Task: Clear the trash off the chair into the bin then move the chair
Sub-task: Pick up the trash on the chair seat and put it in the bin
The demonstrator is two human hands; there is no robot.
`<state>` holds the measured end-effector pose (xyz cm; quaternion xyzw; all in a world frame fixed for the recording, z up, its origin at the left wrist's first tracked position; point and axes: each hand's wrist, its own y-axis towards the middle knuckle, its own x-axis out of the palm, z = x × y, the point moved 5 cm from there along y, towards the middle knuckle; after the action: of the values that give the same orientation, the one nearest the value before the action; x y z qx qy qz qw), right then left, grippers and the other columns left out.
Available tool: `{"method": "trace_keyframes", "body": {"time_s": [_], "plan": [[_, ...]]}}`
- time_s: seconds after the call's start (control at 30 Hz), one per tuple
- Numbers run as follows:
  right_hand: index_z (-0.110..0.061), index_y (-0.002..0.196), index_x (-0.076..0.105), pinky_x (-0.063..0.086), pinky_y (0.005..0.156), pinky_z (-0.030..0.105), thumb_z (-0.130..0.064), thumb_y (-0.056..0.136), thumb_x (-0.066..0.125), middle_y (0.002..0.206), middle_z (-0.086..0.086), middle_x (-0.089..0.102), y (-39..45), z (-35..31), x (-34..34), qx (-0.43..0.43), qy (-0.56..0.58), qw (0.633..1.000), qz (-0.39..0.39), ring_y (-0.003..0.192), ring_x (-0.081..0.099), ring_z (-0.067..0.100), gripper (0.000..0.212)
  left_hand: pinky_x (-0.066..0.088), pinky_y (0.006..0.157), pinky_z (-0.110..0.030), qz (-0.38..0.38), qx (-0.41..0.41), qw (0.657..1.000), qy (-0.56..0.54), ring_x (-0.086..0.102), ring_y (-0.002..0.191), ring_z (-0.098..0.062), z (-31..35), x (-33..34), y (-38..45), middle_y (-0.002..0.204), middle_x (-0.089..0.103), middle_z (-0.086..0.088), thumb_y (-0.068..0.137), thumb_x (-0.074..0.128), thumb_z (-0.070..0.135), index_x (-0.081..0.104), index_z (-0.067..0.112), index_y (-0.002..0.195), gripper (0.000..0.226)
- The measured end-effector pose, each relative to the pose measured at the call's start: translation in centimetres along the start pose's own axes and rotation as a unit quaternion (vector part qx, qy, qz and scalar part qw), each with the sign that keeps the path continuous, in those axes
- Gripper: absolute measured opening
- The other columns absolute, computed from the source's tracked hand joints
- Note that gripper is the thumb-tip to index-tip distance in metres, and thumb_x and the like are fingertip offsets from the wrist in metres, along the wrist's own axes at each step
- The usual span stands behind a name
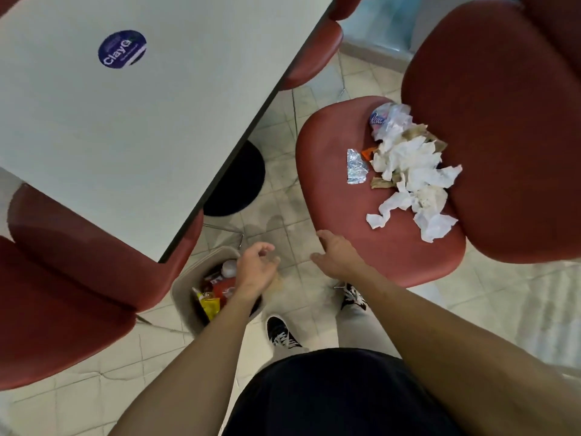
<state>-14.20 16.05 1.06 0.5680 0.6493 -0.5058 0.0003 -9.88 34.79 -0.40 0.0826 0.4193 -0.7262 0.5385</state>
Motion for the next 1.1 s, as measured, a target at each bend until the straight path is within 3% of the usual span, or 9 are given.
{"method": "trace_keyframes", "body": {"time_s": [0.17,0.27,0.4,0.63,0.73,0.83,0.93,1.0,1.1], "plan": [[-0.013,0.142,0.039,0.04,0.103,0.039,-0.027,0.087,0.058,0.134,0.018,0.053,1.0,6.1,-4.9,0.03,0.033,0.999,0.027,0.125,0.047,0.034,0.06,0.041,0.076,-0.022,-0.041,0.007,0.999,0.029,0.056,0.096,-0.013,5.2,5.7,2.3,0.109,0.059,0.003,0.083,0.069,0.013,0.063,0.024,0.098,0.019],[-0.011,0.143,0.038,0.04,0.104,0.04,-0.026,0.087,0.06,0.136,0.019,0.05,1.9,10.6,-7.8,0.061,0.054,0.996,0.04,0.126,0.048,0.034,0.062,0.049,0.084,-0.03,-0.078,0.038,0.995,0.049,0.06,0.097,-0.018,8.7,9.8,3.8,0.107,0.059,0.002,0.081,0.069,0.013,0.061,0.026,0.095,0.021],[-0.014,0.14,0.04,0.041,0.103,0.04,-0.024,0.087,0.06,0.135,0.017,0.05,3.6,15.9,-10.7,0.09,0.076,0.992,0.05,0.128,0.044,0.031,0.058,0.05,0.079,-0.028,-0.12,0.072,0.988,0.072,0.056,0.075,-0.014,12.6,15.3,5.9,0.099,0.06,0.001,0.077,0.074,0.01,0.063,0.026,0.091,0.024],[-0.026,0.139,0.043,0.043,0.099,0.042,-0.03,0.088,0.06,0.133,0.01,0.045,7.5,24.4,-14.4,0.162,0.007,0.983,0.082,0.123,0.043,0.031,0.054,0.043,0.095,-0.028,-0.21,0.137,0.955,0.159,0.053,0.105,-0.011,18.1,24.8,10.4,0.111,0.054,0.008,0.074,0.079,0.025,0.064,0.03,0.11,0.04],[-0.03,0.14,0.041,0.035,0.106,0.043,-0.034,0.091,0.054,0.145,0.005,0.034,9.0,27.5,-14.9,0.172,-0.016,0.981,0.094,0.134,0.03,0.028,0.051,0.04,0.102,-0.033,-0.257,0.217,0.907,0.252,0.049,0.121,-0.021,19.5,28.7,12.2,0.13,0.049,0.0,0.077,0.074,0.016,0.058,0.027,0.126,0.053],[-0.035,0.144,0.034,0.027,0.111,0.042,-0.033,0.09,0.056,0.154,0.003,0.022,10.6,29.9,-14.8,0.158,-0.029,0.984,0.073,0.142,0.018,0.026,0.058,0.036,0.107,-0.045,-0.316,0.279,0.793,0.44,0.025,0.14,-0.029,19.7,32.3,13.5,0.158,0.016,-0.002,0.083,0.068,0.012,0.036,0.035,0.144,0.073],[-0.038,0.147,0.027,0.022,0.115,0.041,-0.033,0.09,0.059,0.159,0.002,0.012,12.0,31.7,-14.2,0.152,-0.017,0.988,0.031,0.146,0.01,0.025,0.066,0.033,0.109,-0.049,-0.35,0.3,0.702,0.543,0.005,0.147,-0.03,19.7,34.7,14.5,0.161,-0.011,-0.001,0.083,0.067,0.006,0.019,0.038,0.149,0.088],[-0.038,0.148,0.027,0.021,0.116,0.039,-0.028,0.09,0.061,0.16,0.002,0.011,12.9,32.5,-13.7,0.15,-0.002,0.988,0.022,0.146,0.012,0.024,0.068,0.035,0.109,-0.049,-0.359,0.301,0.692,0.55,0.003,0.147,-0.03,19.8,35.6,15.0,0.16,-0.015,-0.001,0.082,0.066,0.002,0.018,0.036,0.15,0.09],[-0.037,0.146,0.032,0.029,0.114,0.04,-0.017,0.088,0.063,0.158,0.004,0.016,14.2,33.5,-13.2,0.152,0.019,0.988,0.034,0.144,0.021,0.027,0.068,0.035,0.11,-0.047,-0.362,0.283,0.712,0.531,0.011,0.145,-0.031,19.5,36.3,15.8,0.161,-0.01,-0.002,0.084,0.061,-0.003,0.023,0.032,0.15,0.084]]}}
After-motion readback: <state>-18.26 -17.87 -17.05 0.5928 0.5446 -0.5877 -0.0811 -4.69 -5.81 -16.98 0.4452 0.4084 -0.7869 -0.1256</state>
